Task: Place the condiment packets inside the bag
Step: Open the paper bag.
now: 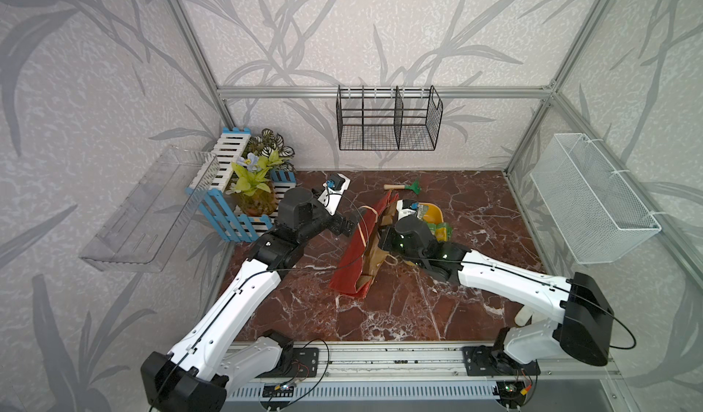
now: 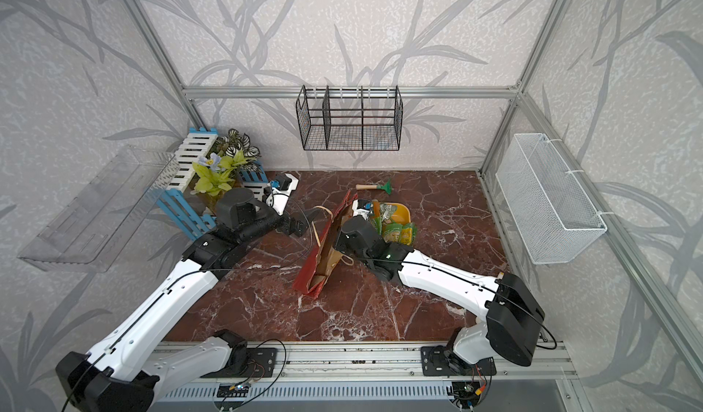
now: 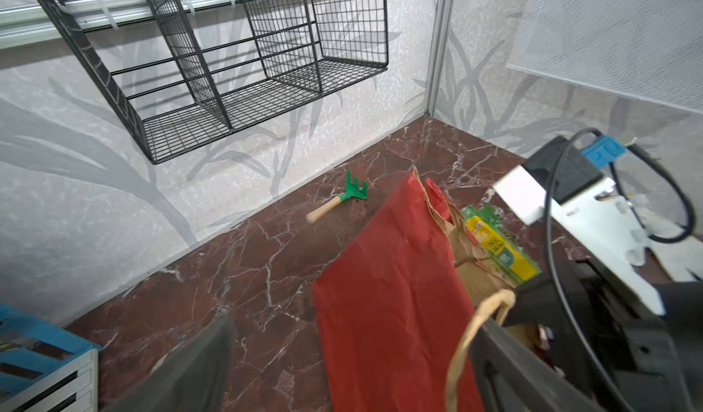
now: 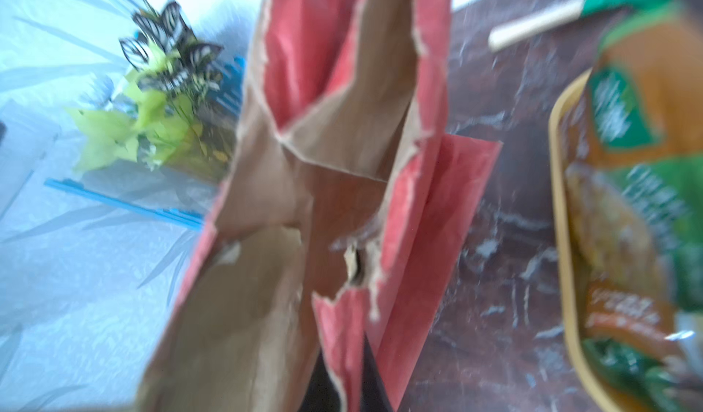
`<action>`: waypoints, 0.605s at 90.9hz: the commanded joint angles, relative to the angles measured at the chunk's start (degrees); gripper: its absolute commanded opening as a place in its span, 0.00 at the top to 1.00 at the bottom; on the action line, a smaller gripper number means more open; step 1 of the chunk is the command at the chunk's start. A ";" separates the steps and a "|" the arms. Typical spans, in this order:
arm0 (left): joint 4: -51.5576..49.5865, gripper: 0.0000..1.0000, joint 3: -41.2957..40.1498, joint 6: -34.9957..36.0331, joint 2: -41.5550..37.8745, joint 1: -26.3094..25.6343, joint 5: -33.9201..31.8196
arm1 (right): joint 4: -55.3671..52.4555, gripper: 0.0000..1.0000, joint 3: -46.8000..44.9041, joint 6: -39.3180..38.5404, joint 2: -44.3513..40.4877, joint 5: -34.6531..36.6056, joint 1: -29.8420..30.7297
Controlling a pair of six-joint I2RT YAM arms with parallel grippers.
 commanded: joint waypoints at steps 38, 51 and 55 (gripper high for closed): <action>-4.58 0.00 -2.01 -5.69 -5.70 0.26 13.05 | -7.19 1.00 14.29 -12.43 0.93 12.21 0.15; -1.90 0.05 -1.76 -7.12 -3.28 0.38 7.68 | -7.90 1.00 15.95 -12.92 0.97 11.91 0.17; -1.52 0.16 -1.48 -7.74 -2.21 0.45 7.79 | -8.10 1.00 16.06 -12.76 0.99 12.02 0.14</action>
